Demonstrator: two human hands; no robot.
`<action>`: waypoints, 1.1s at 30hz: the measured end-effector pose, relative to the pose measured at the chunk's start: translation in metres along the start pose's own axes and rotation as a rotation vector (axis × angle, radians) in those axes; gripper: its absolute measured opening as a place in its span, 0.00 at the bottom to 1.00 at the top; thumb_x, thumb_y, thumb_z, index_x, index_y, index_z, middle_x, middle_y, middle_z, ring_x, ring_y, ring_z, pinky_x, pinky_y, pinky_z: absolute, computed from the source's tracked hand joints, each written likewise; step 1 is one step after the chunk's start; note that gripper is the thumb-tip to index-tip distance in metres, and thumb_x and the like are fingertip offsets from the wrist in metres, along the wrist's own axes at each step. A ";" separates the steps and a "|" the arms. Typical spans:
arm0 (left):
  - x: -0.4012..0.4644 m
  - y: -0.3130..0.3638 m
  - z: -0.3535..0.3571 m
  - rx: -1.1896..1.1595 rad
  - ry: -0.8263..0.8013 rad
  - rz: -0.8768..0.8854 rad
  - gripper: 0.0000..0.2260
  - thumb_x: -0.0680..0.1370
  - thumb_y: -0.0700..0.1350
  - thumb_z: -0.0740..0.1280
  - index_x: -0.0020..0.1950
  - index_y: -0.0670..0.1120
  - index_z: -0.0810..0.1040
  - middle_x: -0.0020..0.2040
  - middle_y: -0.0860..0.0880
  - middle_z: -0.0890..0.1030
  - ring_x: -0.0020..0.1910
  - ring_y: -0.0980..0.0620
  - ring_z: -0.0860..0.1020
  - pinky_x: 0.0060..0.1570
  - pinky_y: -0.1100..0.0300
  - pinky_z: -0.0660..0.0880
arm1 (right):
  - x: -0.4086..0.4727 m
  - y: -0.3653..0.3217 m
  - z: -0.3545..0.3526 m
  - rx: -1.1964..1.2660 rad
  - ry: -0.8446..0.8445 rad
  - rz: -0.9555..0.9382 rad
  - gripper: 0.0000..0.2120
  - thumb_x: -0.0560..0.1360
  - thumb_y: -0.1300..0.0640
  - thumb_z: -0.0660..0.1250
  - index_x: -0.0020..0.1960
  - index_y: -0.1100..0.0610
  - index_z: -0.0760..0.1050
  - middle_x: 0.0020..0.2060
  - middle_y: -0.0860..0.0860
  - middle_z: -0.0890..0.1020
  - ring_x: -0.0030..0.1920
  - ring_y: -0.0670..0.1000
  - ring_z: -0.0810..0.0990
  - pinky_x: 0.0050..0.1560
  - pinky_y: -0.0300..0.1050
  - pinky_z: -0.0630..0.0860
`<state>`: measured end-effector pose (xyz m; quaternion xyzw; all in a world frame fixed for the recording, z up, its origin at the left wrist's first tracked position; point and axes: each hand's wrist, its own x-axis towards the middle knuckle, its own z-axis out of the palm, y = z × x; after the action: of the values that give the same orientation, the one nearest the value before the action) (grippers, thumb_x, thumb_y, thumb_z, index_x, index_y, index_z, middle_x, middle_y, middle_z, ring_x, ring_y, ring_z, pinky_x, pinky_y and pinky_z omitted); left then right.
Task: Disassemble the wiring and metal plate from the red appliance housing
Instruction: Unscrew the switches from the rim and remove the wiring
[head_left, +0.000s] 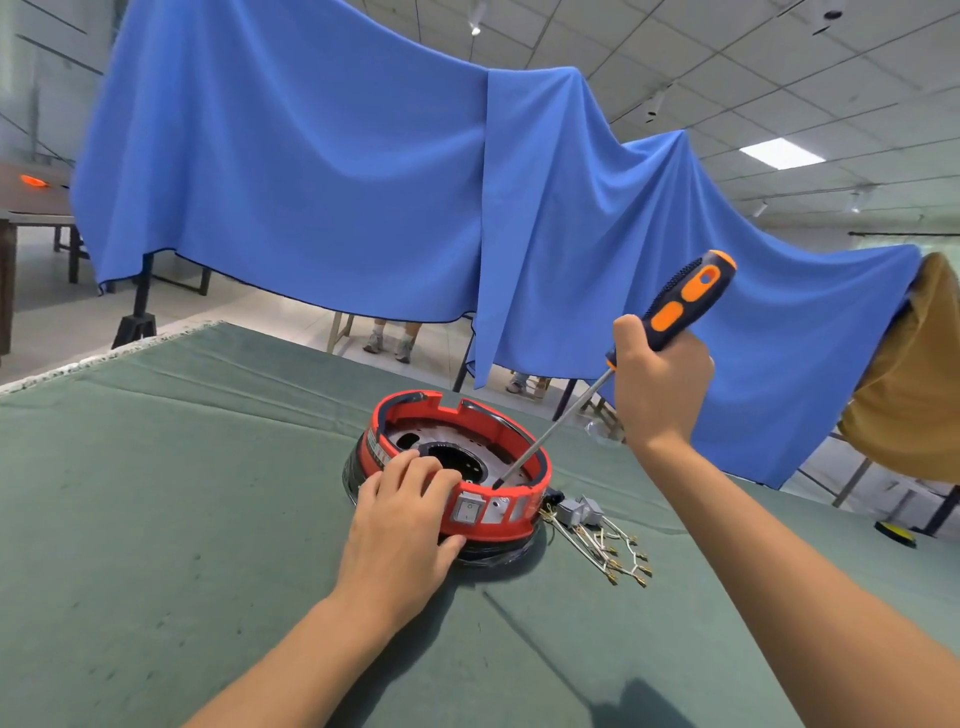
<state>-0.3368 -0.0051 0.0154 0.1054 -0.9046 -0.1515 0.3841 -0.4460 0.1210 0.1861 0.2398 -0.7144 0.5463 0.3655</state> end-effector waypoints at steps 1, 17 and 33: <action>0.000 0.001 -0.001 0.002 -0.003 -0.003 0.24 0.66 0.50 0.76 0.60 0.49 0.76 0.58 0.50 0.76 0.65 0.45 0.70 0.62 0.48 0.70 | -0.001 -0.003 -0.001 0.018 0.000 -0.010 0.13 0.67 0.52 0.62 0.27 0.56 0.66 0.18 0.43 0.73 0.27 0.49 0.75 0.36 0.50 0.77; -0.001 0.001 0.000 -0.010 0.005 0.001 0.24 0.68 0.50 0.75 0.61 0.48 0.75 0.60 0.49 0.75 0.67 0.45 0.68 0.65 0.48 0.68 | -0.020 -0.014 0.010 -0.023 0.011 -0.181 0.18 0.68 0.49 0.61 0.30 0.61 0.61 0.26 0.62 0.73 0.30 0.60 0.75 0.31 0.50 0.72; 0.000 0.003 -0.002 0.004 0.009 0.003 0.24 0.64 0.48 0.78 0.58 0.47 0.77 0.57 0.48 0.77 0.64 0.43 0.72 0.61 0.47 0.71 | -0.037 -0.031 0.013 -0.097 -0.079 -0.331 0.18 0.69 0.52 0.62 0.27 0.53 0.57 0.19 0.48 0.61 0.24 0.49 0.61 0.25 0.36 0.59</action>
<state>-0.3351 -0.0031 0.0177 0.1054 -0.9033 -0.1487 0.3884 -0.4029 0.0978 0.1743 0.3576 -0.7045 0.4338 0.4331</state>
